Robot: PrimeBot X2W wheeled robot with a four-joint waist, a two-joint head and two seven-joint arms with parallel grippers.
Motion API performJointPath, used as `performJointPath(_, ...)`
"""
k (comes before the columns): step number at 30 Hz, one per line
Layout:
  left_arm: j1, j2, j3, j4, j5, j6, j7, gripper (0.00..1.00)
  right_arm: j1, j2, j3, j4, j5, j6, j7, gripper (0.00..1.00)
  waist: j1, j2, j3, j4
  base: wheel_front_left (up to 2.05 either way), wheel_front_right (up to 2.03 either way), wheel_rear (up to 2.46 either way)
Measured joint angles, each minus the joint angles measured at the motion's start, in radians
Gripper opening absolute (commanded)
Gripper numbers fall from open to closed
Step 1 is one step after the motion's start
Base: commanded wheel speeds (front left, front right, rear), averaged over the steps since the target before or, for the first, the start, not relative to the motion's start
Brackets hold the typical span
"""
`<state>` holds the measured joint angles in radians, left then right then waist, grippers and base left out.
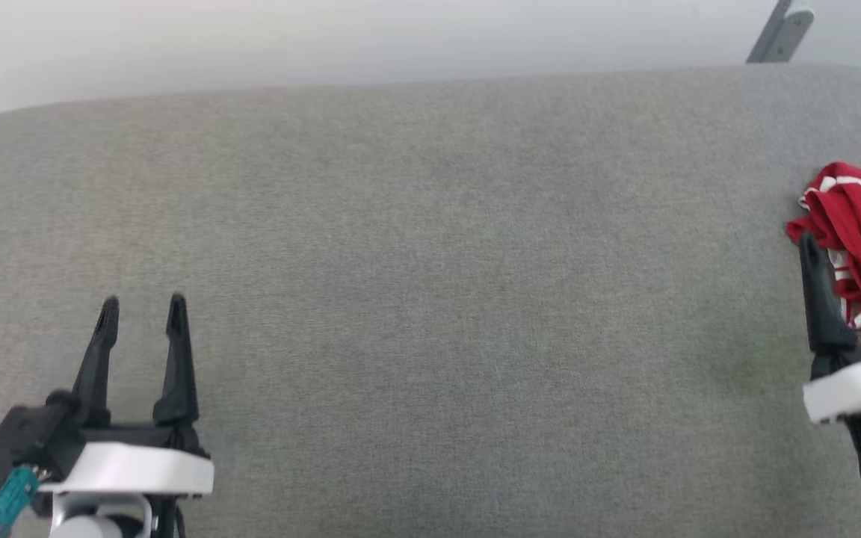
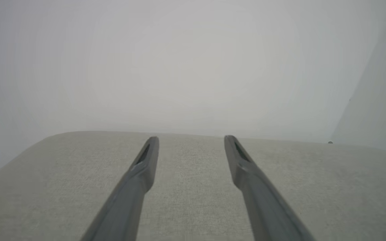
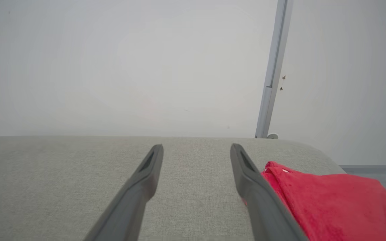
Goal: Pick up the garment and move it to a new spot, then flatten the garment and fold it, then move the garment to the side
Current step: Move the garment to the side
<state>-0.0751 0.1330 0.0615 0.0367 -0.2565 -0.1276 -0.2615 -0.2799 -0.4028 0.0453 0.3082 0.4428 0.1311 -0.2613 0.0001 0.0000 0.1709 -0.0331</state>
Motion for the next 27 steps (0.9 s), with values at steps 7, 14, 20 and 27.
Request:
performJointPath(7,0.085,-0.001,0.021,-0.003,-0.02,0.0,0.0,1.0,0.149,0.072,-0.093,-0.089,-0.061,0.0,0.0,1.0,0.0,0.0,-0.044,0.032,0.0,0.0,0.0)
performJointPath(14,0.163,0.008,0.025,-0.006,-0.054,0.0,0.0,1.0,0.261,0.127,-0.155,-0.135,-0.076,0.0,0.0,1.0,0.0,0.0,-0.079,0.068,0.0,0.0,0.0)
performJointPath(20,0.206,0.02,0.005,0.002,-0.071,0.0,0.0,1.0,0.32,0.174,-0.18,-0.179,-0.095,0.0,0.0,1.0,0.0,0.0,-0.096,0.09,0.0,0.0,0.0)
performJointPath(27,0.23,0.035,-0.022,0.017,-0.099,0.0,0.0,1.0,0.369,0.218,-0.179,-0.21,-0.117,0.0,0.0,1.0,-0.0001,0.0,-0.11,0.1,0.0,0.0,0.0)
